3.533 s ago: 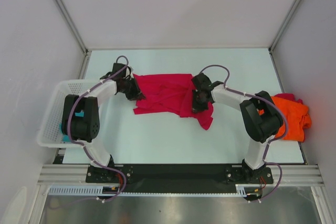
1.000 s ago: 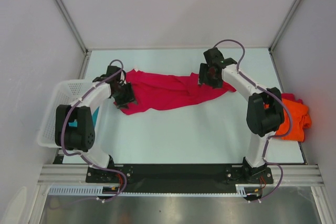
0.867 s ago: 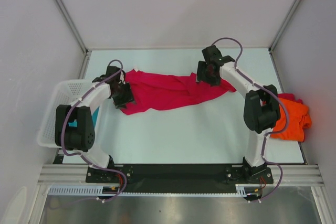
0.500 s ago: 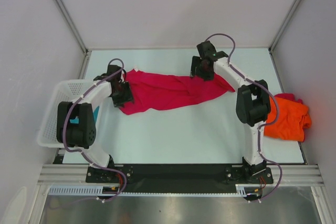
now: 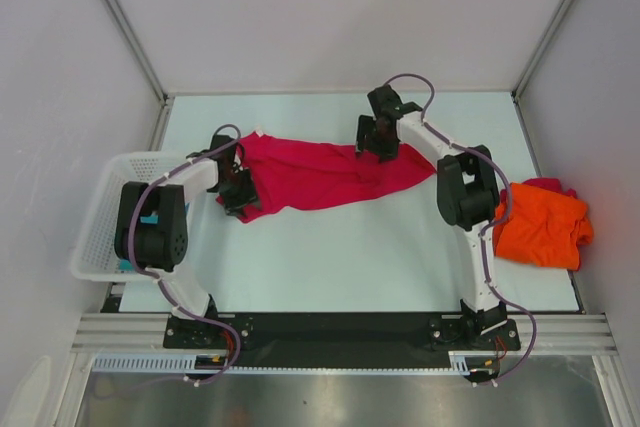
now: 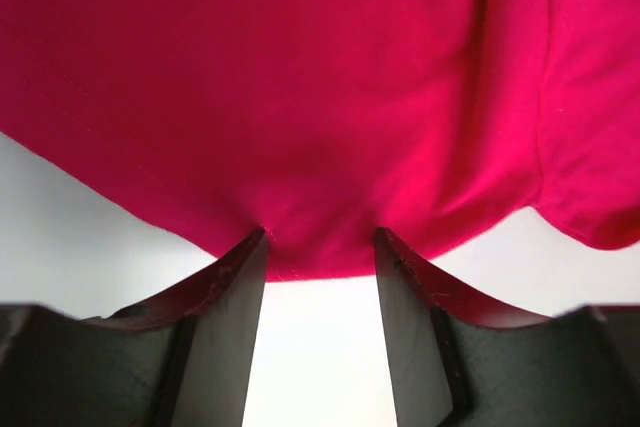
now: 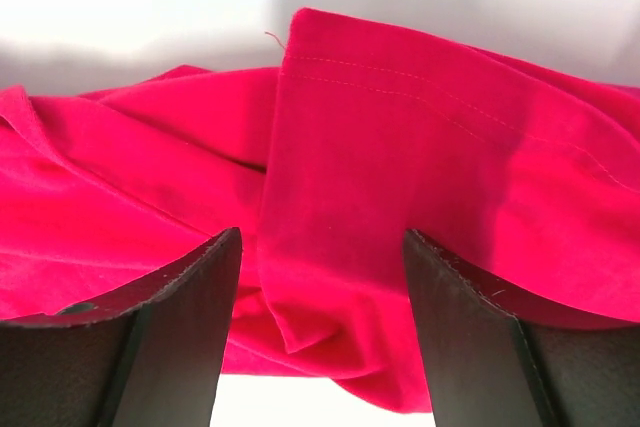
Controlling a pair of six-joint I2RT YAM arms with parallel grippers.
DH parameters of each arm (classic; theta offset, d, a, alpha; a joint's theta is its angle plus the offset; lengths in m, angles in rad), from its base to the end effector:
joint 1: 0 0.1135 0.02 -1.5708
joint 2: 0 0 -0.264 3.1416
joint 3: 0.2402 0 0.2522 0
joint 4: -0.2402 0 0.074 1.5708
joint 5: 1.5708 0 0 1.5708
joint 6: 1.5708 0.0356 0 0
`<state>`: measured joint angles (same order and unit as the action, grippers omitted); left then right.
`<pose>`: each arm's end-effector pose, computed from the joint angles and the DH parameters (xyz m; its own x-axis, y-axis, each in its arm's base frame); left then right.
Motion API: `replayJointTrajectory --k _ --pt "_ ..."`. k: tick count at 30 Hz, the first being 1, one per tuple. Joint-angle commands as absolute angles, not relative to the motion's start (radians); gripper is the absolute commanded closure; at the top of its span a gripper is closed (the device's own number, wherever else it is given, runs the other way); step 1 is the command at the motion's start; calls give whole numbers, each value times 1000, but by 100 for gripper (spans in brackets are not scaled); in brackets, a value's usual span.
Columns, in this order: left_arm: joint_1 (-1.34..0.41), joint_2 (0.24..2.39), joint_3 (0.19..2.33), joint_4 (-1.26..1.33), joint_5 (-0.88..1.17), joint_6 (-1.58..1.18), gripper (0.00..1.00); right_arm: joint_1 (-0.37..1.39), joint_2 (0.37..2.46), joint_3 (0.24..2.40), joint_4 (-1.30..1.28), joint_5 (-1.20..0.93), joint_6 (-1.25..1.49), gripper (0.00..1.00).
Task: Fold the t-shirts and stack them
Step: Flatten out the tshirt
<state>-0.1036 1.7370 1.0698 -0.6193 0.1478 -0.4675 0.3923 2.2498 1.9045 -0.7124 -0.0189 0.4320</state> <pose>0.3216 -0.0387 0.1646 -0.9169 -0.3528 -0.1867 -0.3022 0.9192 -0.2526 0.4529 0.1881 0.1970 -0.8947 0.0829 -0.4389 -0.0178 0.9752 0.2205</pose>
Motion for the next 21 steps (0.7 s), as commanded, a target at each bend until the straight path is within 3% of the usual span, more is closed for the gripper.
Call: replayJointTrajectory --k 1,3,4,5,6,10,18,19,20,21 --pt "-103 1759 1045 -565 201 -509 49 399 2261 1947 -677 -54 420 31" --pt "-103 1766 1036 -542 228 -520 61 397 2263 1936 -670 -66 417 37" --pt "-103 1769 1032 -535 238 -528 82 399 2263 1931 -661 -72 414 41" --pt "-104 1772 1031 -532 242 -529 92 397 2263 1925 -660 -80 413 47" --pt "-104 1772 1029 -529 250 -534 99 397 2261 1921 -655 -93 414 61" --pt "-110 1750 1028 -529 249 -538 100 399 2237 1902 -649 -101 411 99" --pt "-110 1709 1049 -548 245 -532 100 402 2137 1861 -658 -46 411 100" --pt "-110 1704 1049 -546 248 -531 100 402 2143 1868 -663 -43 413 94" --pt "-110 1703 1045 -543 250 -532 100 403 2149 1876 -667 -41 414 79" --pt "-110 1703 1043 -543 253 -531 100 405 2155 1884 -679 -41 416 71"
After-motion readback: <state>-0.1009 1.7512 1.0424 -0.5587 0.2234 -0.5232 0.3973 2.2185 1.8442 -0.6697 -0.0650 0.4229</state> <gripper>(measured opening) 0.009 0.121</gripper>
